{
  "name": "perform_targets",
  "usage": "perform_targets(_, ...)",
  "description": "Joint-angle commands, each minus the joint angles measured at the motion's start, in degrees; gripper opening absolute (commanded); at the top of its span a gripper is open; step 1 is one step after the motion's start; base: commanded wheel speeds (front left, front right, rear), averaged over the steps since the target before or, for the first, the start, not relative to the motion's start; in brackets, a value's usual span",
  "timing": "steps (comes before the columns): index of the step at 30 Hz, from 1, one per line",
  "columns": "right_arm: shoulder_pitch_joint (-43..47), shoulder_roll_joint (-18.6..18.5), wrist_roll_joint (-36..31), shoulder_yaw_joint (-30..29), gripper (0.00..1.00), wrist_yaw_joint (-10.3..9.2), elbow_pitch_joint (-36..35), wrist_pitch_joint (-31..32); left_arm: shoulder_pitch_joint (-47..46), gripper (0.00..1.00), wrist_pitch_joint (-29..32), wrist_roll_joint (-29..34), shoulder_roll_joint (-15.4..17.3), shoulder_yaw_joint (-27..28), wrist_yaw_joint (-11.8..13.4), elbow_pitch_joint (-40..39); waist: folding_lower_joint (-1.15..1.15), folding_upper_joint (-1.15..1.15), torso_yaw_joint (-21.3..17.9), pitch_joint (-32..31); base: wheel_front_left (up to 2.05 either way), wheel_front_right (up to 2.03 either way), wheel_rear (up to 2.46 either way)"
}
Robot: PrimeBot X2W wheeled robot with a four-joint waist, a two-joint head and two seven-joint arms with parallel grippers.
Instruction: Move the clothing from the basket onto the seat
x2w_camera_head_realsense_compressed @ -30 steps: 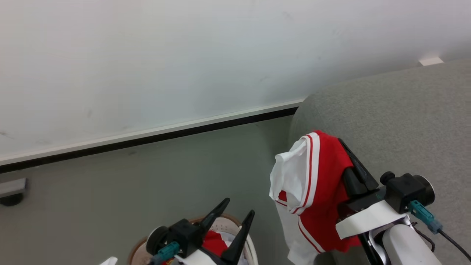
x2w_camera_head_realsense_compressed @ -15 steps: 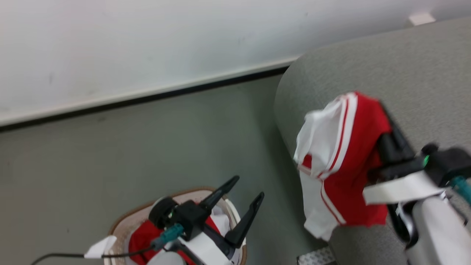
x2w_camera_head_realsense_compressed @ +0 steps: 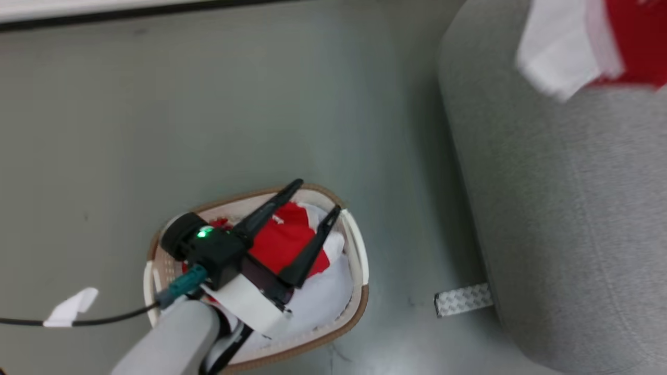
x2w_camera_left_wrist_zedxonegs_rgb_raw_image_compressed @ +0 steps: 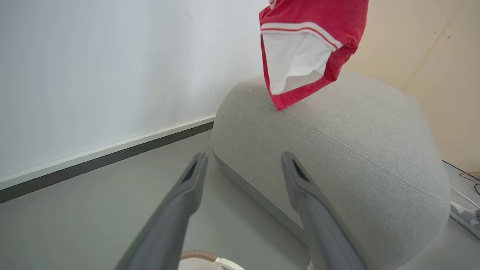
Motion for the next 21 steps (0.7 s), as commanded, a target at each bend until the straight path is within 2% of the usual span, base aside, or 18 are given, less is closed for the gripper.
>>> perform_targets(1,-4.5,-2.2,-1.3,-2.6,0.0,-0.12,0.3,1.9,-1.0,1.0,-0.1,-0.5,1.3,0.6,-0.1,-0.5,-0.01,-0.01,2.3,4.7,0.0,0.0,0.0)
perform_targets(4,-10.3,-5.2,-2.6,-7.7,0.0,-0.13,2.3,4.7,-1.2,1.0,-0.2,-0.8,2.5,1.5,-0.1,-1.2,-0.01,-0.01,2.7,6.4,0.0,0.0,0.0)
perform_targets(6,-12.4,-7.2,-5.8,-10.5,0.0,-0.12,4.0,6.1,-1.4,1.0,-0.2,-1.3,3.1,1.9,-0.1,-1.5,-0.01,-0.01,3.0,7.3,0.0,0.0,0.0)
perform_targets(9,-12.0,-9.7,-10.7,-13.6,0.0,-0.13,7.3,6.9,-1.0,1.0,-0.3,-2.1,3.4,2.5,0.0,-1.5,-0.01,-0.01,3.5,8.2,0.0,0.0,0.0)
perform_targets(14,-5.9,-6.5,-15.2,-23.3,0.0,-0.12,13.9,3.3,0.3,1.0,-0.4,-2.7,3.4,2.6,0.0,-1.1,-0.01,-0.01,3.7,9.3,0.0,0.0,0.0)
perform_targets(16,-2.3,-4.6,-16.7,-25.6,0.0,-0.12,16.6,0.9,1.1,1.0,-0.4,-3.2,3.3,2.7,0.2,-0.6,-0.01,-0.01,3.6,9.2,0.0,0.0,0.0)
perform_targets(17,-1.0,-3.4,-17.2,-27.1,0.11,-0.13,17.8,-0.6,1.4,1.0,-0.5,-3.2,3.3,2.9,0.5,-0.2,-0.01,-0.01,3.5,8.9,0.0,0.0,0.0)
perform_targets(19,1.9,-0.9,-18.2,-29.4,0.45,-0.13,20.5,-3.6,2.2,1.0,-0.5,-3.2,3.2,3.2,0.8,0.6,-0.01,-0.01,3.2,8.2,0.0,0.0,0.0)
perform_targets(20,2.9,0.2,-18.6,-30.5,1.0,-0.12,21.8,-5.1,2.6,1.0,-0.4,-3.4,3.1,3.2,1.0,0.9,-0.01,-0.01,3.1,7.8,0.0,0.0,0.0)
perform_targets(21,3.9,1.1,-19.2,-31.2,1.0,-0.12,23.1,-6.8,3.0,1.0,-0.4,-3.5,3.0,3.3,1.1,1.2,-0.01,-0.01,2.9,7.4,0.0,0.0,0.0)
